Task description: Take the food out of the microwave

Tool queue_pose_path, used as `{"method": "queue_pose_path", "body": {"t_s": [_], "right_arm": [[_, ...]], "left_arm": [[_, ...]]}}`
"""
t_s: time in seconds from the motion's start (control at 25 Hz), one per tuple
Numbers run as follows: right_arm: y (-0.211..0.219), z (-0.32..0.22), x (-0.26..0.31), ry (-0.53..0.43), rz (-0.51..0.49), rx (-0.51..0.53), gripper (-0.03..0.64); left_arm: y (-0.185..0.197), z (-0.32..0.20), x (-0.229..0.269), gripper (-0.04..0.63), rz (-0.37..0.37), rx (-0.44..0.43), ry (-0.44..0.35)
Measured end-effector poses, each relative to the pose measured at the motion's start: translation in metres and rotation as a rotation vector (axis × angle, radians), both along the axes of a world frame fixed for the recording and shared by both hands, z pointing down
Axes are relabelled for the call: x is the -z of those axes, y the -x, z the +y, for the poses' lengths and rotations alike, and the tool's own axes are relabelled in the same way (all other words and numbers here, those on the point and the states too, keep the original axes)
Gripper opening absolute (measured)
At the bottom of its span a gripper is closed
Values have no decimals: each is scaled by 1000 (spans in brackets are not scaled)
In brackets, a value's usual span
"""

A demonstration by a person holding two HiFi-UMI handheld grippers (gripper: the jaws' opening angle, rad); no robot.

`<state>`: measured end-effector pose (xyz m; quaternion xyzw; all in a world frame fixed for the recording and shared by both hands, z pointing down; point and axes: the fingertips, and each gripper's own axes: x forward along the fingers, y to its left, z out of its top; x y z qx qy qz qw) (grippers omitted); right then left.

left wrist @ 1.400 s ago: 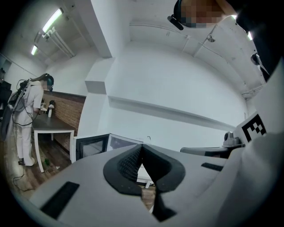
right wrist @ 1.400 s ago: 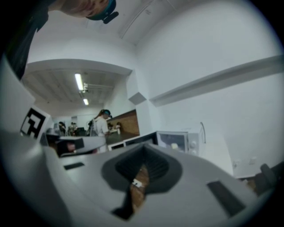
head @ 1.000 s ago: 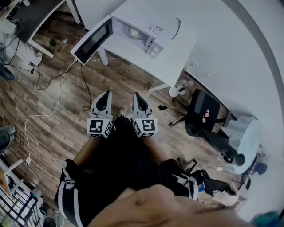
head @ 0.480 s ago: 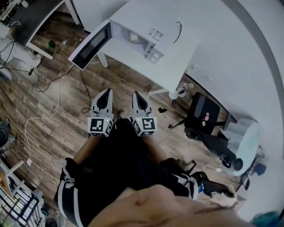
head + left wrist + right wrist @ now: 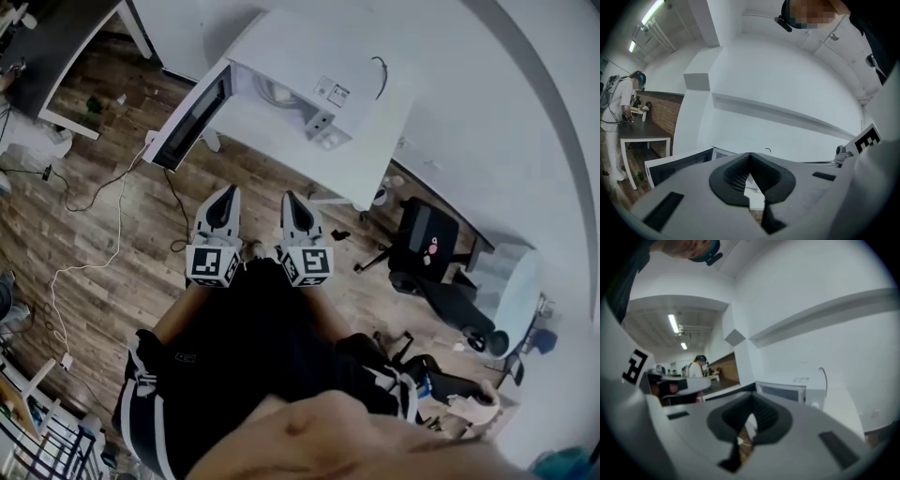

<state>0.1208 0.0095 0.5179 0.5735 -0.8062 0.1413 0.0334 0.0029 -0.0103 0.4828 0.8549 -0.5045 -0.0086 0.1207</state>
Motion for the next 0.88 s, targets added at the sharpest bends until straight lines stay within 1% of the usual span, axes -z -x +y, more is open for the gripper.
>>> {"method": "queue_pose_path", "body": {"t_s": [0.2, 0.4, 0.64, 0.8, 0.88], "right_arm": [[20, -41, -1, 9, 1, -30, 31], [39, -80, 4, 8, 16, -72, 31], [58, -117, -5, 31, 49, -143, 31], [70, -139, -9, 32, 53, -172, 31], [72, -147, -10, 31, 57, -180, 32]], "left_arm": [[17, -45, 1, 31, 3, -43, -4], [34, -85, 0, 31, 12, -97, 10], [50, -117, 1, 32, 34, -189, 2], [58, -133, -2, 32, 8, -245, -10], [60, -139, -3, 32, 7, -255, -5]]}}
